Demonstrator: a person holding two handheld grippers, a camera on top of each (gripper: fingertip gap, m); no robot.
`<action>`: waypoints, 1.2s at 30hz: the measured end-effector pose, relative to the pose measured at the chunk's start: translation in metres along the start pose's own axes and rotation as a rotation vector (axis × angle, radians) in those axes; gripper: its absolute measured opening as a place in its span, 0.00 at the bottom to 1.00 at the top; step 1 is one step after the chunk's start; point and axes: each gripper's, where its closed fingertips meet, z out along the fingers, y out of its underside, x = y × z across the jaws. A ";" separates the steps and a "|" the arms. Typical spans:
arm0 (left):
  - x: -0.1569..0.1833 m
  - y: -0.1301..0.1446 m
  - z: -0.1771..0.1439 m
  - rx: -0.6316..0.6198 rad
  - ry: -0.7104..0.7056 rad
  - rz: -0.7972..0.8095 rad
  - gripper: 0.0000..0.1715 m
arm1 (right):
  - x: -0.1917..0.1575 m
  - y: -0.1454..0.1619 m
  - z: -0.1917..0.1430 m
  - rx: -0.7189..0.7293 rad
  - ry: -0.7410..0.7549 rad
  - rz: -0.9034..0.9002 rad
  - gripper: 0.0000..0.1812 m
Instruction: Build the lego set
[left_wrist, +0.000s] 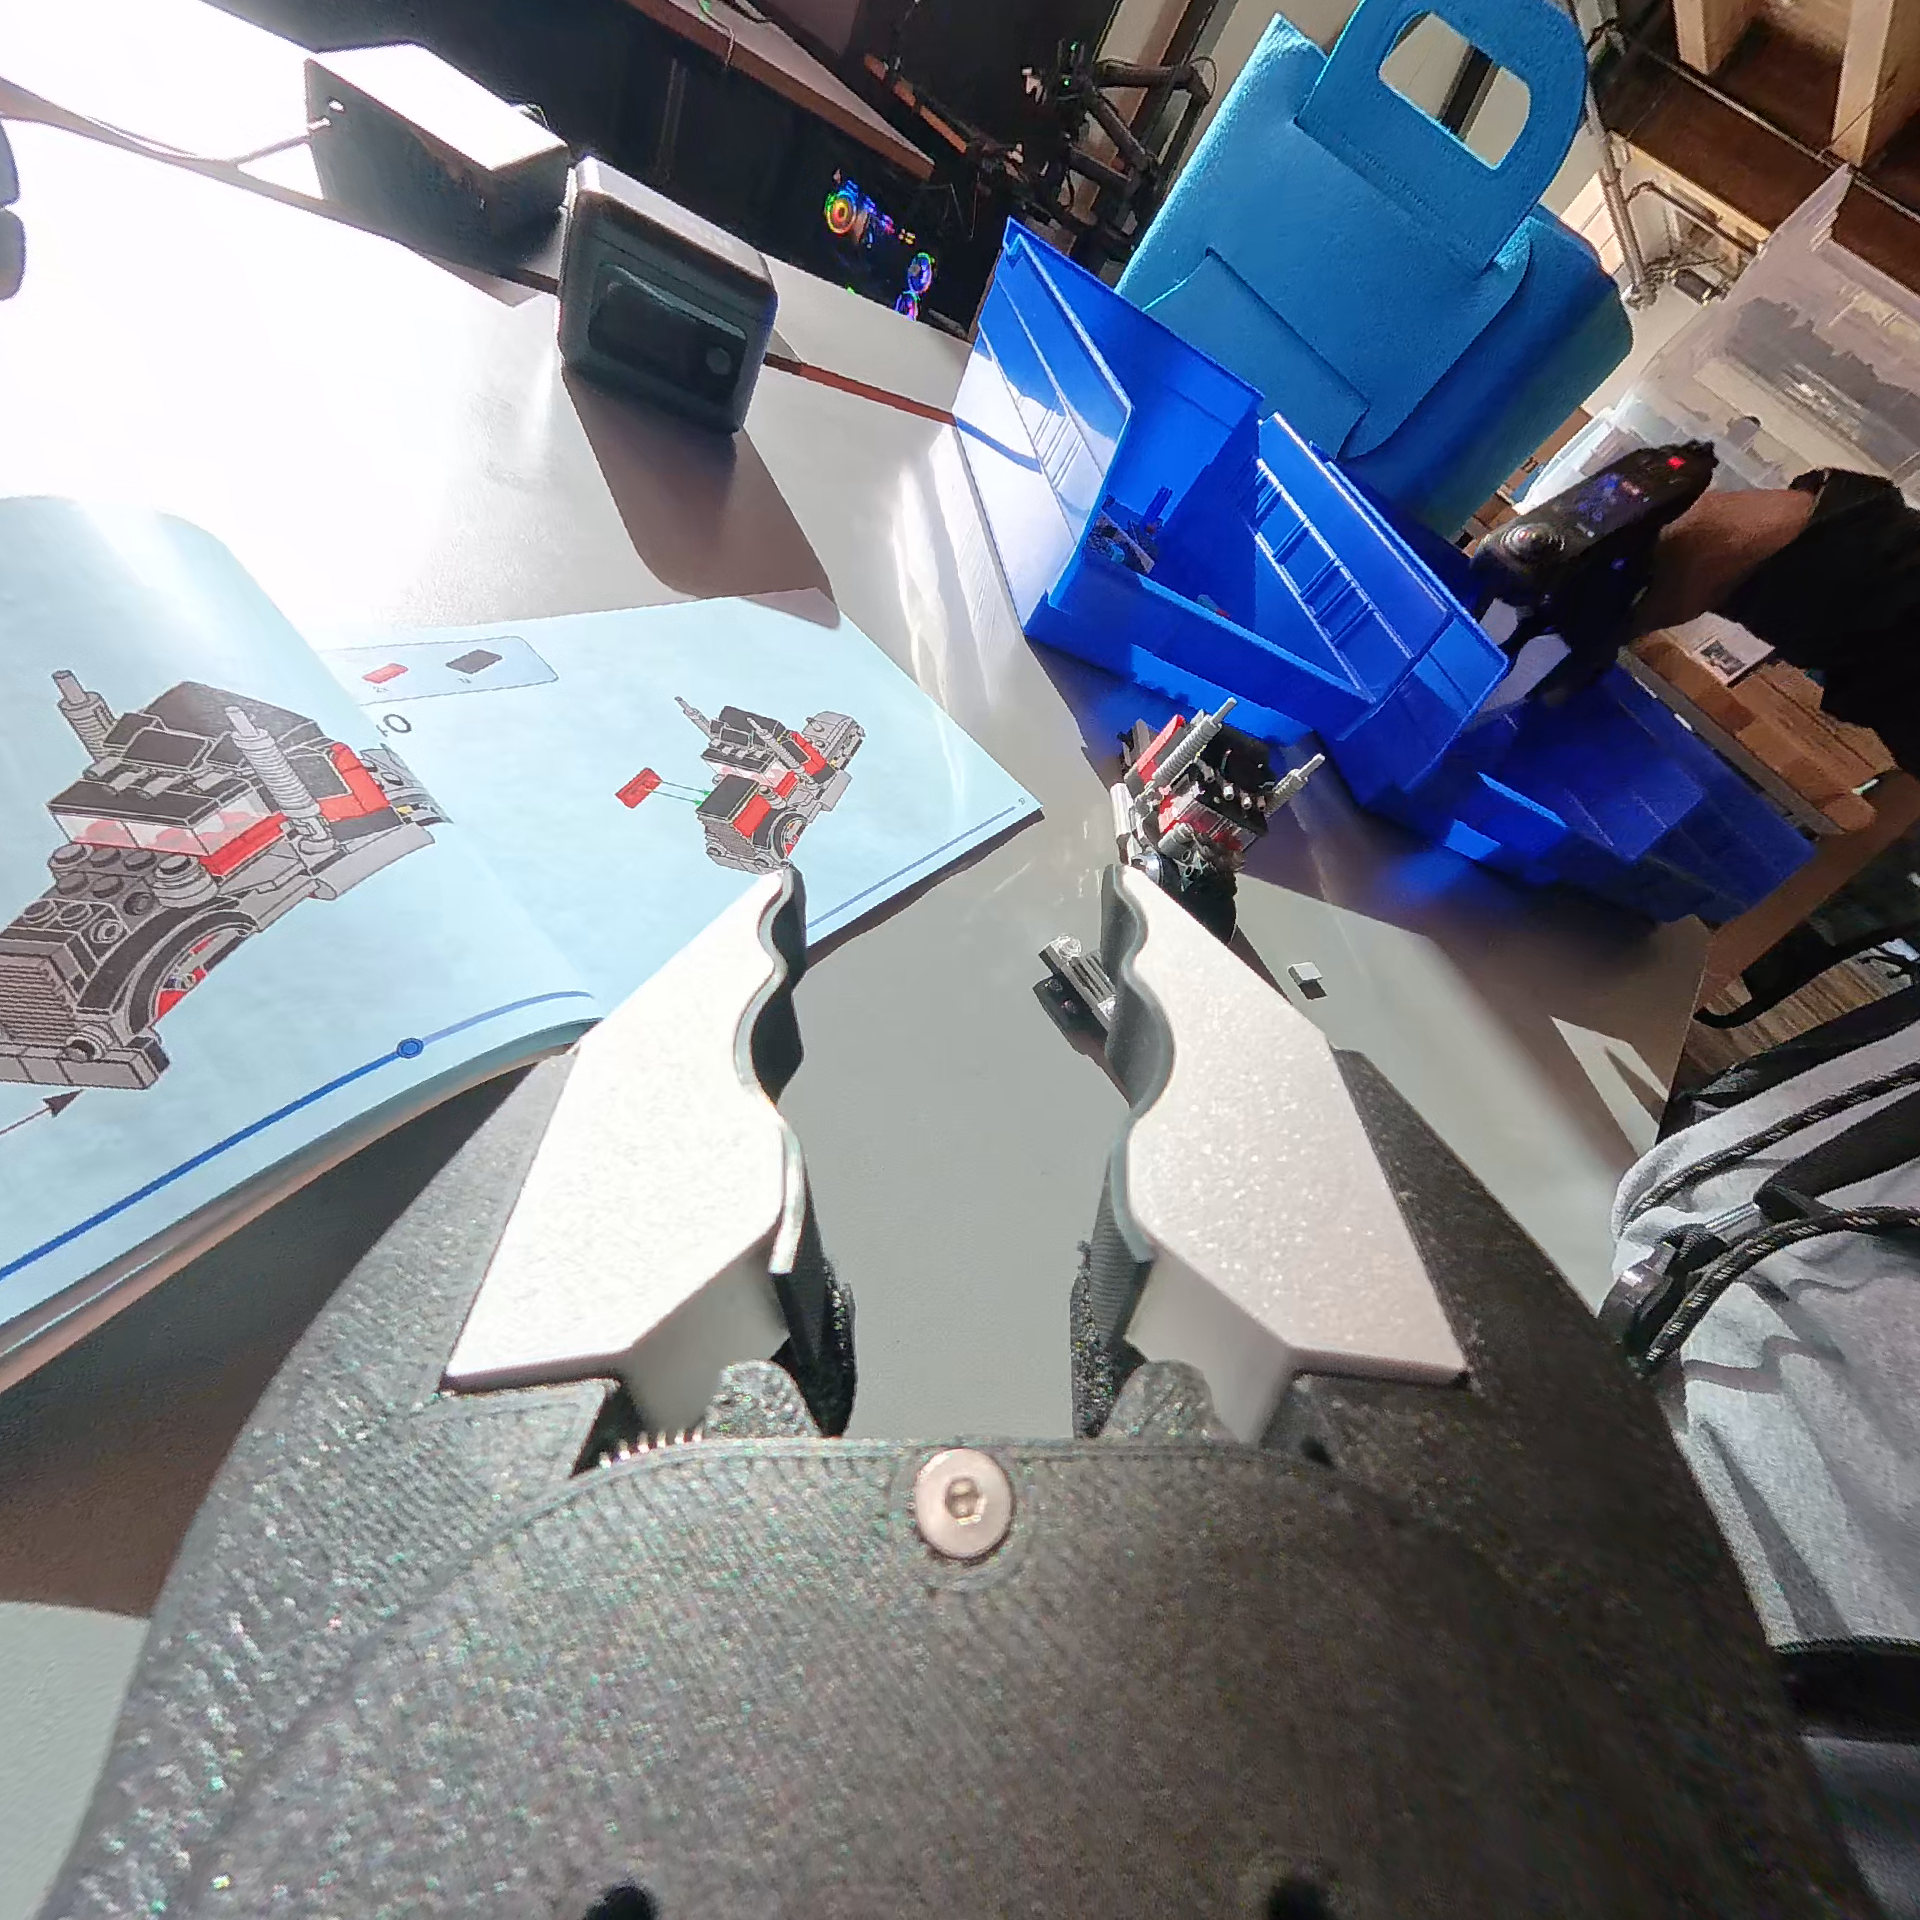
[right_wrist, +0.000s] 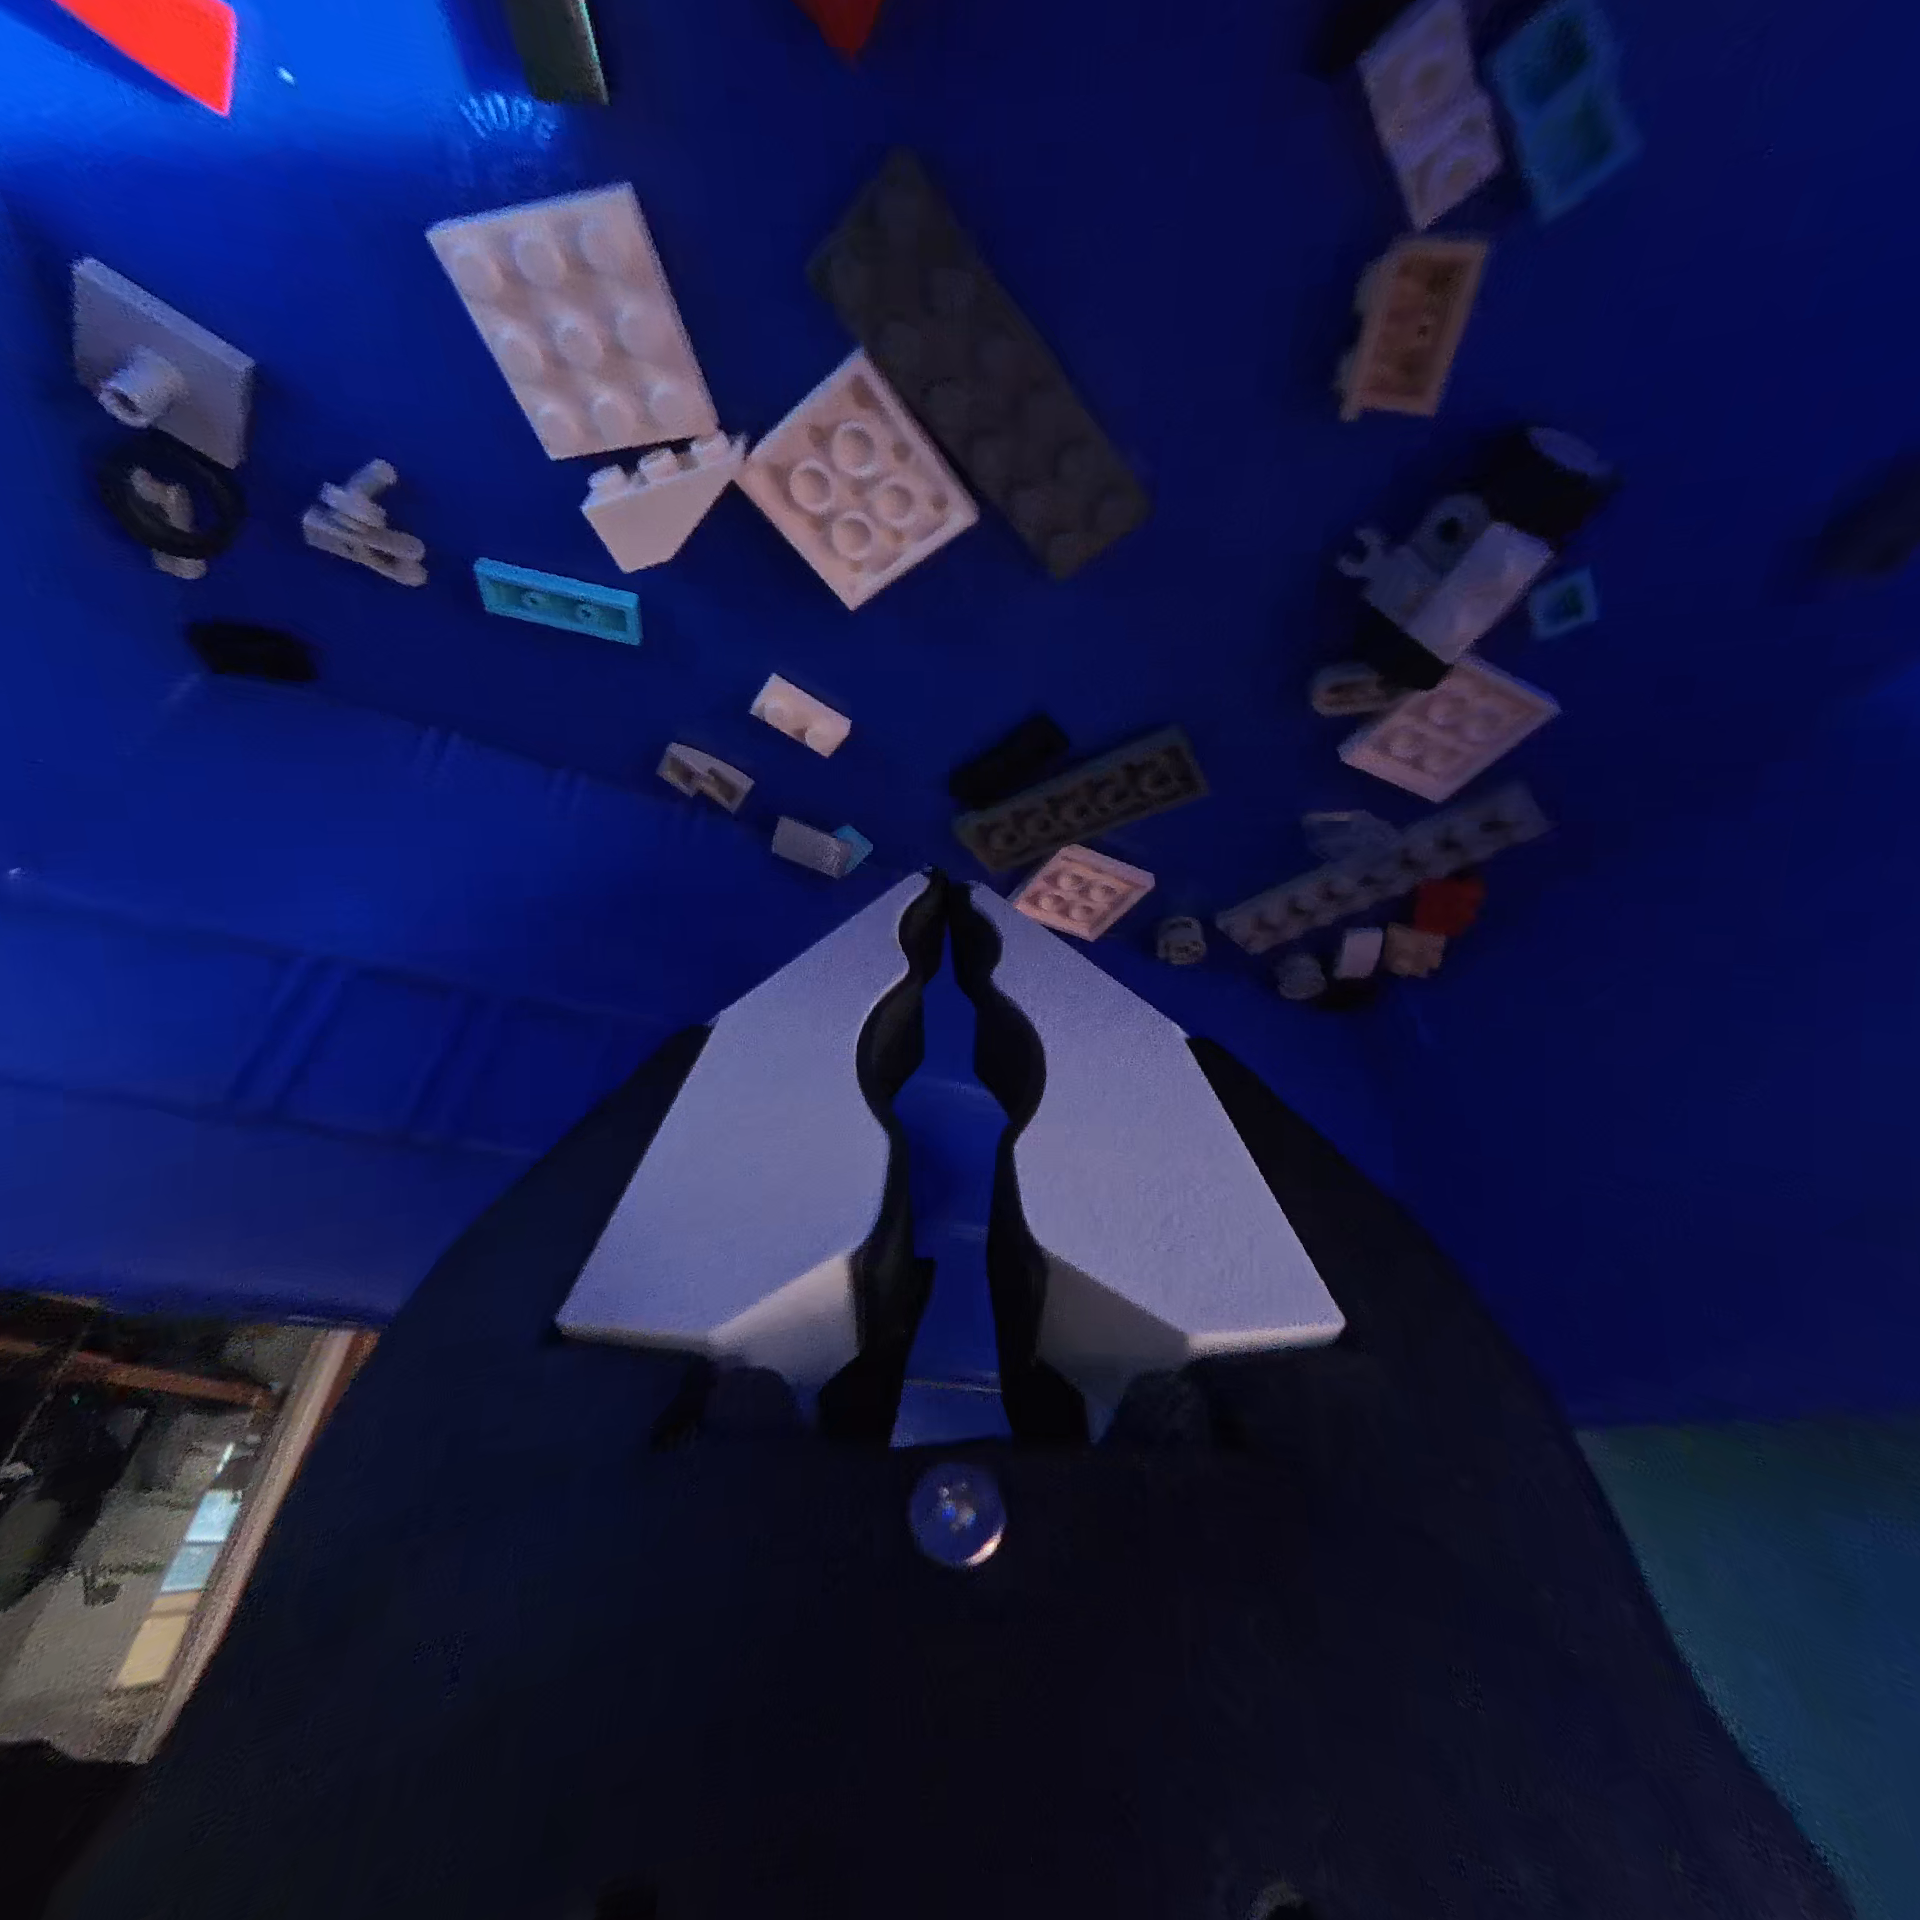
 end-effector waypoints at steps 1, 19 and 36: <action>0.000 0.000 0.000 0.000 0.000 0.000 0.33 | 0.001 0.000 -0.002 0.010 -0.004 0.007 0.01; 0.001 0.000 -0.001 0.004 0.009 -0.008 0.33 | -0.028 0.000 0.017 -0.183 -0.115 -0.025 0.16; 0.002 -0.001 -0.001 0.008 0.015 -0.006 0.33 | -0.021 -0.003 -0.009 -0.047 -0.046 -0.006 0.03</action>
